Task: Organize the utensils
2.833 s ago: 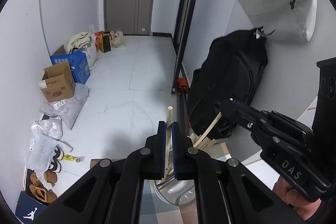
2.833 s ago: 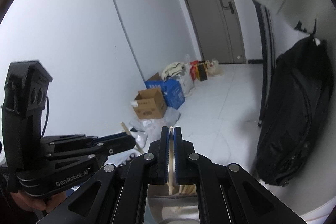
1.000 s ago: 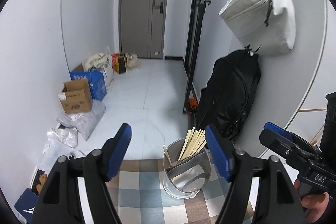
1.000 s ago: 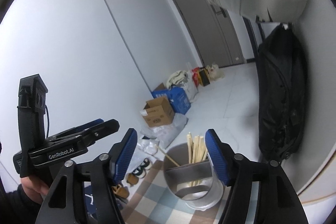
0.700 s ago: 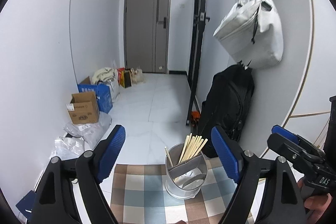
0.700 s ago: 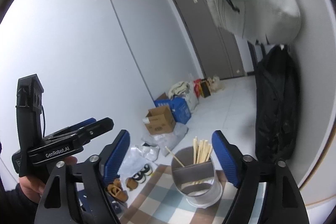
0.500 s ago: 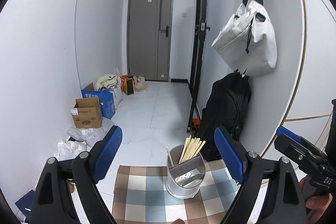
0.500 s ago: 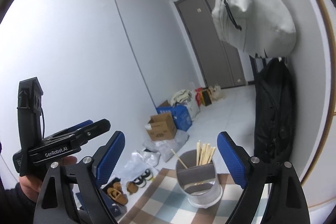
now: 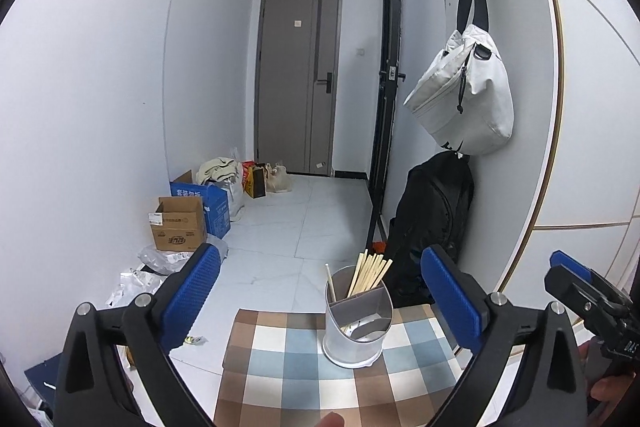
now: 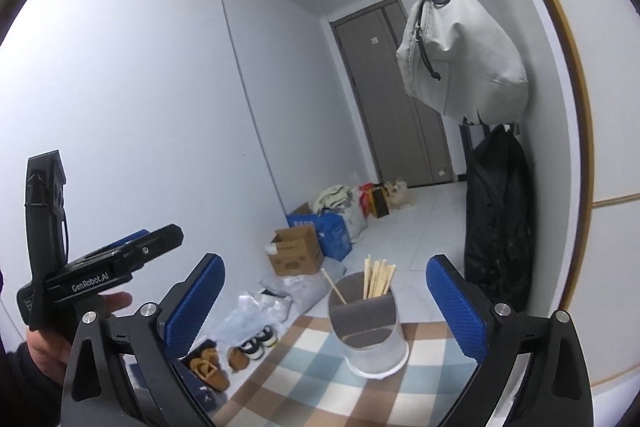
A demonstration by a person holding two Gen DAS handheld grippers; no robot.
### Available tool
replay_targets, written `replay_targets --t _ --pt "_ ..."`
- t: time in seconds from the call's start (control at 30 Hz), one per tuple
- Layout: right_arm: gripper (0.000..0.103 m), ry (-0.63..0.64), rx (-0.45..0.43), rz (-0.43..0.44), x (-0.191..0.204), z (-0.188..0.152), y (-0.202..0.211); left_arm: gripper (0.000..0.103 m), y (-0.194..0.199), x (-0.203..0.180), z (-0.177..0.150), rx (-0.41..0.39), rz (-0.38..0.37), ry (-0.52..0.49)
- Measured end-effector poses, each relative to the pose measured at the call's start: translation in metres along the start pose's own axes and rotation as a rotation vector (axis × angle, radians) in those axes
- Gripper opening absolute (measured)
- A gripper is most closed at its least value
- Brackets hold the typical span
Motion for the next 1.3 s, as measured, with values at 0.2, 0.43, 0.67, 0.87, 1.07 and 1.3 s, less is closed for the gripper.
replay_targets --t 0.2,0.43,0.67,0.87,1.07,1.3 --pt "0.103 0.032 0.001 -0.005 0.006 -0.020 0.009 0.101 0.007 0.001 -0.021 0.003 0.002 0.002" --pt "0.103 0.028 0.026 0.007 0.005 -0.051 0.011 0.101 0.006 -0.001 -0.047 0.008 0.011 -0.001" --pt "0.103 0.028 0.026 -0.016 -0.006 -0.077 0.007 0.101 -0.011 0.002 -0.066 0.015 0.047 0.011" --pt "0.103 0.050 0.041 -0.025 -0.017 -0.091 -0.005 0.101 -0.035 0.004 -0.084 0.048 0.073 0.032" --pt "0.103 0.041 0.064 -0.032 -0.030 -0.105 -0.018 0.101 -0.059 0.000 -0.100 0.072 0.085 0.012" --pt "0.103 0.070 0.066 -0.044 -0.035 -0.116 -0.032 0.101 -0.083 -0.001 -0.114 0.113 0.096 -0.010"
Point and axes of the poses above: each gripper's, at about its wrist camera, not at the fingertips, and y roughly against the way its jaws point, x to its left, z to its top, the point moved 2 cm from there along -y, roughly the way its jaws point, and after that the axes turned 15 degrees about z, right-handed, at the moved point
